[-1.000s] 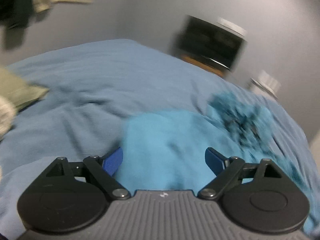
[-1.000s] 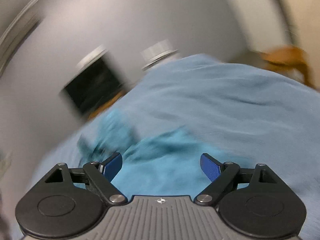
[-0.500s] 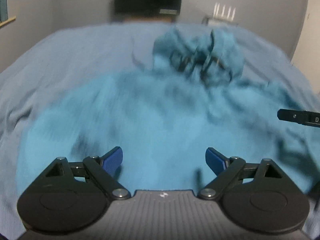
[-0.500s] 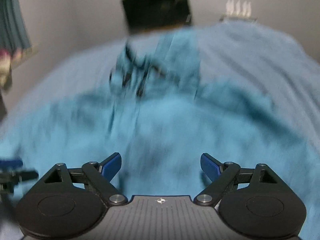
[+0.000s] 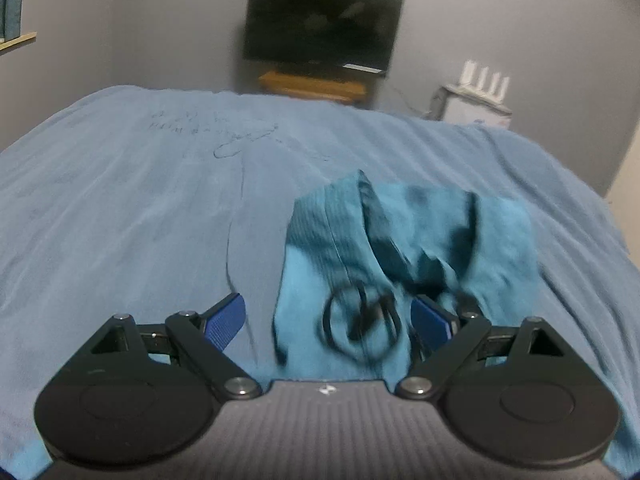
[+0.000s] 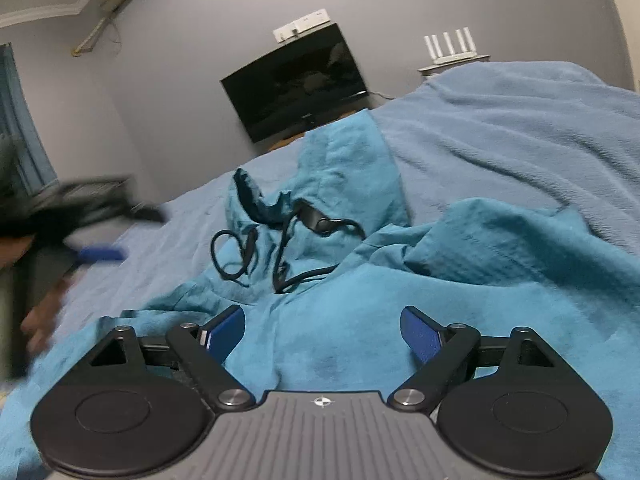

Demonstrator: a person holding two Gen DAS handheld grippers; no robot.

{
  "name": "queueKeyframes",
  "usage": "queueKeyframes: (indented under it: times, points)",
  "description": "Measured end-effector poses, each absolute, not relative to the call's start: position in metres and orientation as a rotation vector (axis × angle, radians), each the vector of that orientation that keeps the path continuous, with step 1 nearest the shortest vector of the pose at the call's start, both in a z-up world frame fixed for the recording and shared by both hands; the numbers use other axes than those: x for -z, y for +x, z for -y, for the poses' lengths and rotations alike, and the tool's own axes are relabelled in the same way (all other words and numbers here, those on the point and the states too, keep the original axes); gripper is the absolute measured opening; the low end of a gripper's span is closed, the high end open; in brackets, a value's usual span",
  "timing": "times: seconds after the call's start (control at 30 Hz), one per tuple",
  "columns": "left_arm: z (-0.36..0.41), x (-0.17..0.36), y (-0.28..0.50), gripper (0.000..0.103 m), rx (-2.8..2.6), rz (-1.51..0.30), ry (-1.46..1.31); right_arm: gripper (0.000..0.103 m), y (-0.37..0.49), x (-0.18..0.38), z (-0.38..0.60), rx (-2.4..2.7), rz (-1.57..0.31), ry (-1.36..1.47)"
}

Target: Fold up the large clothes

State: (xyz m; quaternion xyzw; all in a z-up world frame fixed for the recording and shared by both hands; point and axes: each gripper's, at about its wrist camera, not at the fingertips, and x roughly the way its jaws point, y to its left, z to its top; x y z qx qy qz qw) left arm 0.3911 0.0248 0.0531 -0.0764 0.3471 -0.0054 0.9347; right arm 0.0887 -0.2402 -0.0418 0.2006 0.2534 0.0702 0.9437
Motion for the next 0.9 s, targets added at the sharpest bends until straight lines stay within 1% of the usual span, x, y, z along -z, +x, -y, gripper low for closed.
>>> queueKeyframes:
  times: [0.13, 0.33, 0.47, 0.6, 0.63, 0.67, 0.7, 0.77, 0.83, 0.9]
  points:
    - [-0.023, -0.042, 0.458, 0.090, -0.093, -0.738, -0.142, 0.088, 0.102, 0.057, 0.242, -0.167, -0.558, 0.453]
    - [-0.036, -0.003, 0.532, 0.090, -0.248, -0.805, -0.059, 0.089, 0.113, 0.073, 0.245, -0.199, -0.582, 0.500]
    - [-0.038, 0.013, 0.556, 0.090, -0.135, -0.782, -0.140, 0.090, 0.116, 0.078, 0.238, -0.240, -0.583, 0.478]
    - [-0.040, 0.032, 0.579, 0.090, -0.032, -0.816, -0.246, 0.090, 0.120, 0.082, 0.232, -0.259, -0.596, 0.458]
    - [-0.041, 0.036, 0.582, 0.087, -0.002, -0.820, -0.286, 0.091, 0.120, 0.083, 0.231, -0.261, -0.597, 0.454]
    - [-0.041, 0.038, 0.584, 0.069, 0.022, -0.821, -0.309, 0.092, 0.121, 0.084, 0.230, -0.262, -0.598, 0.452]
    - [-0.040, 0.040, 0.584, 0.056, 0.053, -0.826, -0.319, 0.092, 0.121, 0.085, 0.230, -0.263, -0.598, 0.450]
    - [-0.032, 0.039, 0.580, 0.003, 0.106, -0.844, -0.291, 0.092, 0.122, 0.086, 0.228, -0.263, -0.595, 0.444]
    - [-0.022, 0.030, 0.570, 0.002, 0.127, -0.802, -0.208, 0.092, 0.121, 0.086, 0.227, -0.262, -0.590, 0.440]
    - [-0.023, 0.014, 0.554, 0.002, 0.149, -0.727, -0.198, 0.092, 0.120, 0.085, 0.228, -0.262, -0.585, 0.441]
